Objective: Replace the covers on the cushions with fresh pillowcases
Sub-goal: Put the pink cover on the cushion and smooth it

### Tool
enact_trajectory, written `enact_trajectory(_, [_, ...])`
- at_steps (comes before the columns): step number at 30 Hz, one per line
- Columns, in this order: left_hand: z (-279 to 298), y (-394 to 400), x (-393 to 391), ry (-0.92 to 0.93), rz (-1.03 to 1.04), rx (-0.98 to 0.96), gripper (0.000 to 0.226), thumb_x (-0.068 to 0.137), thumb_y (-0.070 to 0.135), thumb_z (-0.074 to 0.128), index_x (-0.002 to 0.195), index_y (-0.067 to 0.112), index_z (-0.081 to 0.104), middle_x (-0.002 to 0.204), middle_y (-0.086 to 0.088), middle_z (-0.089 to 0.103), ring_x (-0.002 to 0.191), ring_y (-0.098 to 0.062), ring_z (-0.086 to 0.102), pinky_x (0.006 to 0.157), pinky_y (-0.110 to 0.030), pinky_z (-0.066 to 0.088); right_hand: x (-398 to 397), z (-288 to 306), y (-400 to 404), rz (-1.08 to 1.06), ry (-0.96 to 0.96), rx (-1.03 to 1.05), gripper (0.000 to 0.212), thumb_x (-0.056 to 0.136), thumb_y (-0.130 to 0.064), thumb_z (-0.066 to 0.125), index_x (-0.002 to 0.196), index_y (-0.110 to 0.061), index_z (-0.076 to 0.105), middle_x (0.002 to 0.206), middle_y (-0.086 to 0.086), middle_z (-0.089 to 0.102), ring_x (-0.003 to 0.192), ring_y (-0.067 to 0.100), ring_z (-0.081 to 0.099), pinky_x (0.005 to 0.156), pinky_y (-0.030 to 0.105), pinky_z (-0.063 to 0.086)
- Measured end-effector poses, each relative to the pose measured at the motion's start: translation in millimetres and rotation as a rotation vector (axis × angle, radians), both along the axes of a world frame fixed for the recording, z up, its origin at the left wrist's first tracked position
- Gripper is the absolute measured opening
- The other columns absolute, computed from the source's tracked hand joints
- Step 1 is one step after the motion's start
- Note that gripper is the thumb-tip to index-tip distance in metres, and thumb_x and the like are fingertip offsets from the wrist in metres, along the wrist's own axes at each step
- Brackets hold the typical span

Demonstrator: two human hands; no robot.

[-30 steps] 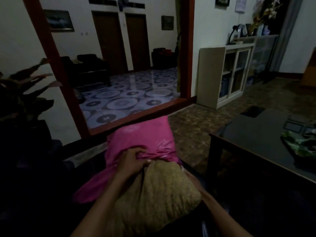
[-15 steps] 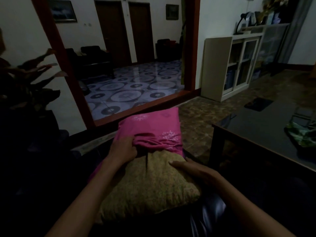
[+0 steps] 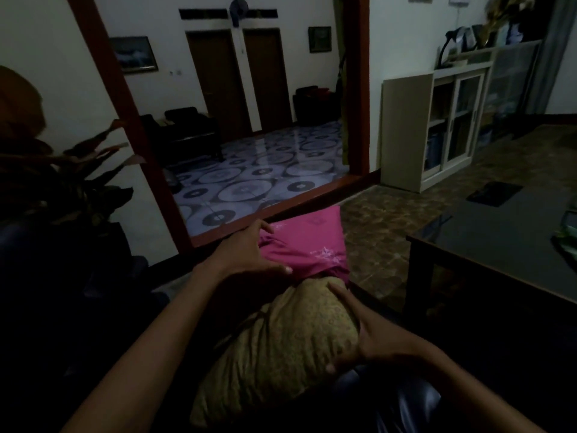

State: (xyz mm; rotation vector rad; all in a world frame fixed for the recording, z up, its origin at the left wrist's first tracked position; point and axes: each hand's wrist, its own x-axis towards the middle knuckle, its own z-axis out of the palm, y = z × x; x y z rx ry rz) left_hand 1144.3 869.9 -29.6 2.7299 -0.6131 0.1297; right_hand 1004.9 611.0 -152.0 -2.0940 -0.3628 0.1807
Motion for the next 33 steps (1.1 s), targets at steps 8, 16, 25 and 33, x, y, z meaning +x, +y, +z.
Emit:
enact_trajectory(8, [-58.2, -1.0, -5.6, -0.639, -0.118, 0.092, 0.030, 0.069, 0.019, 0.073, 0.093, 0.016, 0.056, 0.098, -0.007, 0.056, 0.089, -0.030, 0.056, 0.074, -0.040, 0.044, 21.8, -8.9, 10.0, -0.197, -0.160, 0.107, 0.095, 0.042, -0.055, 0.095, 0.127, -0.052, 0.051, 0.132, -0.021, 0.057, 0.122, 0.000, 0.054, 0.109, 0.035, 0.046])
enact_trajectory(16, [-103.9, 6.9, 5.8, 0.006, -0.017, -0.100, 0.052, 0.078, 0.069, 0.059, 0.109, 0.030, 0.076, 0.109, 0.016, 0.072, 0.098, -0.002, 0.065, 0.087, -0.027, 0.052, 10.3, -8.2, 19.7, -0.197, -0.257, 0.127, 0.087, 0.054, -0.049, 0.095, 0.129, -0.044, 0.052, 0.130, -0.026, 0.055, 0.119, -0.010, 0.053, 0.104, 0.020, 0.044])
enact_trajectory(25, [-92.1, -2.8, 8.6, -0.095, 0.062, -0.252, 0.008, 0.081, 0.028, 0.078, 0.075, 0.023, 0.080, 0.068, 0.012, 0.073, 0.058, 0.011, 0.058, 0.059, -0.011, 0.041, 11.5, -8.7, 24.2, -0.159, -0.493, 0.085, 0.088, 0.066, -0.037, 0.093, 0.143, -0.027, 0.053, 0.141, -0.017, 0.057, 0.131, 0.000, 0.052, 0.109, 0.026, 0.042])
enact_trajectory(33, [-81.8, -6.5, 0.2, 0.150, 0.157, -0.300, 0.013, 0.079, 0.013, 0.079, 0.078, 0.022, 0.069, 0.067, 0.014, 0.064, 0.061, 0.005, 0.055, 0.063, -0.018, 0.042, 1.2, -21.9, 64.0, -0.480, -0.523, 0.164, 0.081, 0.058, -0.054, 0.093, 0.122, -0.040, 0.046, 0.118, -0.018, 0.055, 0.105, 0.000, 0.058, 0.088, 0.032, 0.053])
